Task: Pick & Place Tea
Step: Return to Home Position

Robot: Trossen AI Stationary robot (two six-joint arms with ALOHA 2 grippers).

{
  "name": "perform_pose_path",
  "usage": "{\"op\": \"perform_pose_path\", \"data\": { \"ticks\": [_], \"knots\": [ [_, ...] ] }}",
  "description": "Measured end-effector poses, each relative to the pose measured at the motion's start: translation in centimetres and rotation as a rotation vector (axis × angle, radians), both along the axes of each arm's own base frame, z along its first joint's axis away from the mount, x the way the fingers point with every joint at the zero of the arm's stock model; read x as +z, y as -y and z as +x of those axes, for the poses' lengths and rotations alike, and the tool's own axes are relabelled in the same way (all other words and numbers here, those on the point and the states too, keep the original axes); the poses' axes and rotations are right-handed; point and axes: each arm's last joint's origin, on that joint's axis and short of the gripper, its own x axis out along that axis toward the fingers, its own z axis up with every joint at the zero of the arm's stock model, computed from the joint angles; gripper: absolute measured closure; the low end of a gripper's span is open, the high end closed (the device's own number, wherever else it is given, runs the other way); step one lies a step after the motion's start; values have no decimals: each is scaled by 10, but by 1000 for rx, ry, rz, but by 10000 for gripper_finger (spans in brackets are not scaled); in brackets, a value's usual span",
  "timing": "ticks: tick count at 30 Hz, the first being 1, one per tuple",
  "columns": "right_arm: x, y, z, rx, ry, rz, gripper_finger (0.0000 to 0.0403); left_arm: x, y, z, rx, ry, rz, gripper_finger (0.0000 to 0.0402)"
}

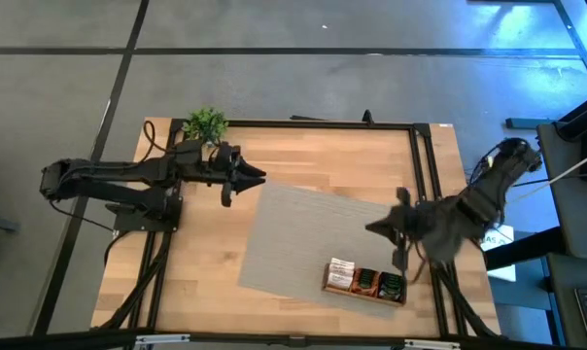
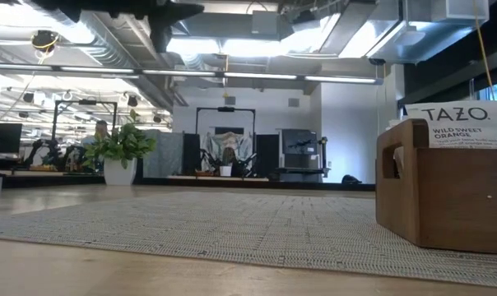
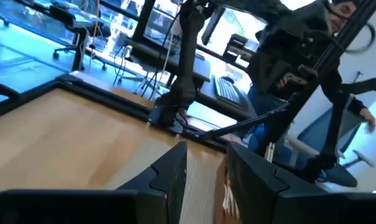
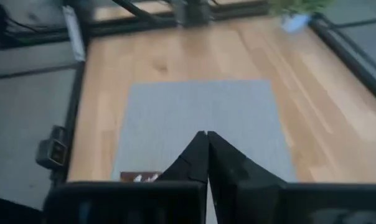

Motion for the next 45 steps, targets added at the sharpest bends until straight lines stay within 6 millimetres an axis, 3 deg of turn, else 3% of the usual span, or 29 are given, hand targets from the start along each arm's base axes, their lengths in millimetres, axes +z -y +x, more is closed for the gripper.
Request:
{"op": "perform_pose_path", "data": {
  "ticks": [7, 14, 18, 28, 45],
  "knots": [
    [-42, 54, 17, 181, 205, 145, 398, -9, -22, -8, 62, -6, 0, 290],
    [-74, 95, -12, 118, 358, 160, 395, -1, -19, -33, 74, -30, 36, 290],
    [-91, 104, -33, 105, 462, 175, 396, -5, -12, -48, 112, 23, 59, 290],
    [-126, 119, -66, 28, 601, 232, 396, -55, -6, -85, 204, 164, -2, 290],
    [-171, 127, -78, -65, 755, 231, 397, -112, -7, -106, 275, 194, -71, 290]
  ]
}}
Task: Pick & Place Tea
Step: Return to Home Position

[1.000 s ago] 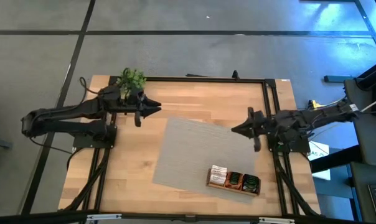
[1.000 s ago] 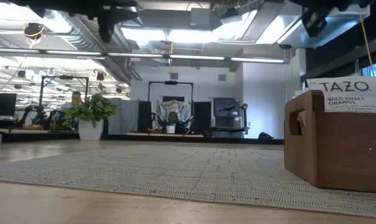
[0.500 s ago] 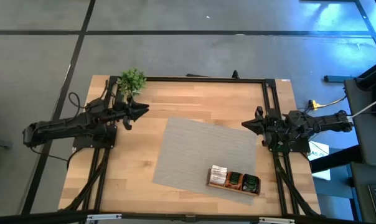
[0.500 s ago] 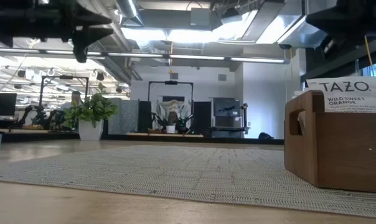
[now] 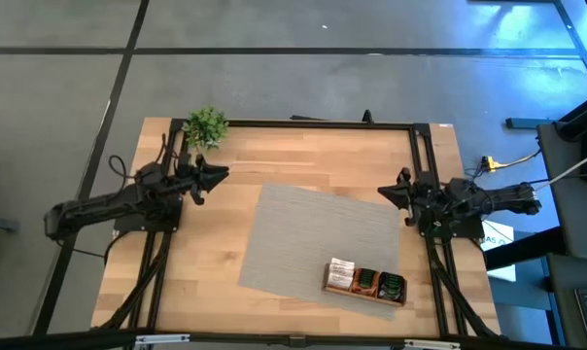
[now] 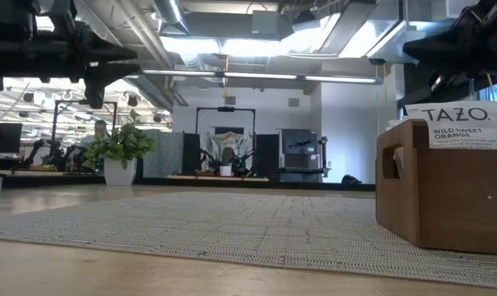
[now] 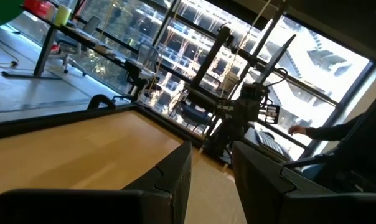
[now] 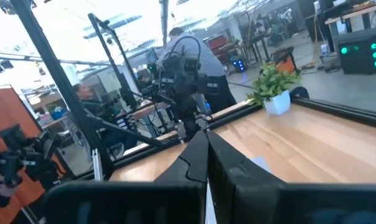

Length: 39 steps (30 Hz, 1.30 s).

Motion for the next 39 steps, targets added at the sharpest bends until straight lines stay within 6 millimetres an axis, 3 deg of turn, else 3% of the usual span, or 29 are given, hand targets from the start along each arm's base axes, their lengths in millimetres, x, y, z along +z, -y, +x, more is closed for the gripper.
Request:
{"op": "perform_pose_path", "data": {
  "ticks": [5, 15, 25, 39],
  "knots": [
    [-12, 0, 4, -9, 14, 16, 397, -5, -1, -2, 19, -9, -5, 290],
    [-18, 3, 4, -142, -55, -38, 397, -15, -6, -3, 185, -128, 12, 290],
    [-21, 4, 4, -176, -102, -95, 397, -27, -7, -4, 225, -268, 15, 290],
    [-21, 4, 4, -173, -114, -144, 371, -28, -6, -4, 195, -304, 105, 290]
  ]
}}
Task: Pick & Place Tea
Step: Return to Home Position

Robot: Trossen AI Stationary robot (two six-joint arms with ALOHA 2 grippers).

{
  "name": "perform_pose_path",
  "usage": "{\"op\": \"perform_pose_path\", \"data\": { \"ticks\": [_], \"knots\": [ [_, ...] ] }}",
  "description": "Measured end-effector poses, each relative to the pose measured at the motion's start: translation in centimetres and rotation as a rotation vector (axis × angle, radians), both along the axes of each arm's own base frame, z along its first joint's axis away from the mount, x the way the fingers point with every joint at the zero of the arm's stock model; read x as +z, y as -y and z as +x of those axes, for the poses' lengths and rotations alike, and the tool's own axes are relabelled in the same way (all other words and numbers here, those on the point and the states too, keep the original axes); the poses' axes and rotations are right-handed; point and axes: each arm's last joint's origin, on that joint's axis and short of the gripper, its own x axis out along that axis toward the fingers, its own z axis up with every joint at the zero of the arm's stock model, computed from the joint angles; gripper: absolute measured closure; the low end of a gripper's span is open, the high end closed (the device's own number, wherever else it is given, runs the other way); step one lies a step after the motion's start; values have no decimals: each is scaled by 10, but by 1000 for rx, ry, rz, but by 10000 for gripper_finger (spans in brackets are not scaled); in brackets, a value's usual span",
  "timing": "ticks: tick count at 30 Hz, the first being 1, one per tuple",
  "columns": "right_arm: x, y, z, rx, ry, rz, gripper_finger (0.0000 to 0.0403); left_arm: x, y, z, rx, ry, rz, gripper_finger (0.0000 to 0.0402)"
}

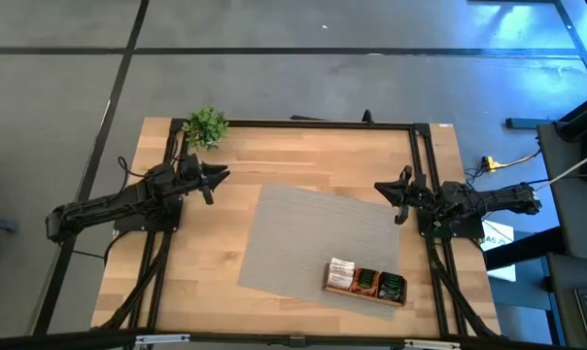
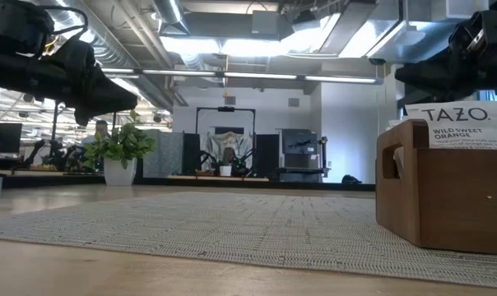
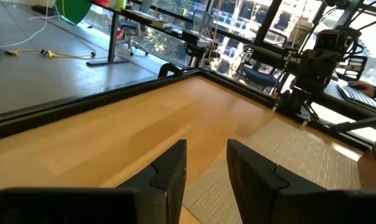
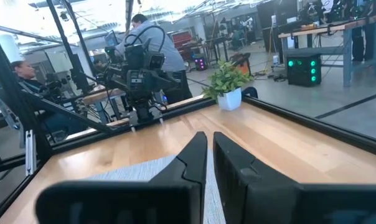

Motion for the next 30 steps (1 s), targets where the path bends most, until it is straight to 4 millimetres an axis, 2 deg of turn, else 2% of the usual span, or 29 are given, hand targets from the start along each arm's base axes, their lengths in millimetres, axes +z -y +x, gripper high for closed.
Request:
{"op": "perform_pose_path", "data": {
  "ticks": [30],
  "knots": [
    [0, 0, 0, 1, 0, -2, 380, 0, 0, 0, 0, 0, 0, 290]
  ]
}}
